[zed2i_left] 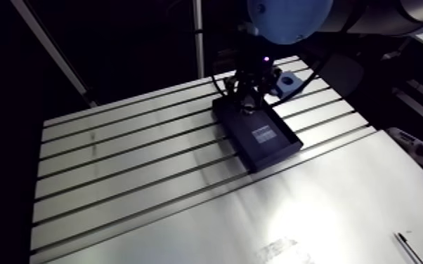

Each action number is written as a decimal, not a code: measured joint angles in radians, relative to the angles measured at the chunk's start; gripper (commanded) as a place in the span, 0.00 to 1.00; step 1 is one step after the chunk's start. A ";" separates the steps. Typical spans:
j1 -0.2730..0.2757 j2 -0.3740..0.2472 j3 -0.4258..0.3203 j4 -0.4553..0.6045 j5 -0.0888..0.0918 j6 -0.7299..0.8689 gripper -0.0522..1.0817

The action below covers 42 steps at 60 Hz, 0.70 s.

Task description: Pick up the bearing and press it into the housing until flush.

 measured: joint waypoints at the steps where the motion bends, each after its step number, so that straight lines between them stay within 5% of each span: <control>1: 0.000 0.000 0.000 0.000 0.000 0.000 0.43; 42: -0.001 0.003 -0.002 0.000 -0.003 0.001 0.46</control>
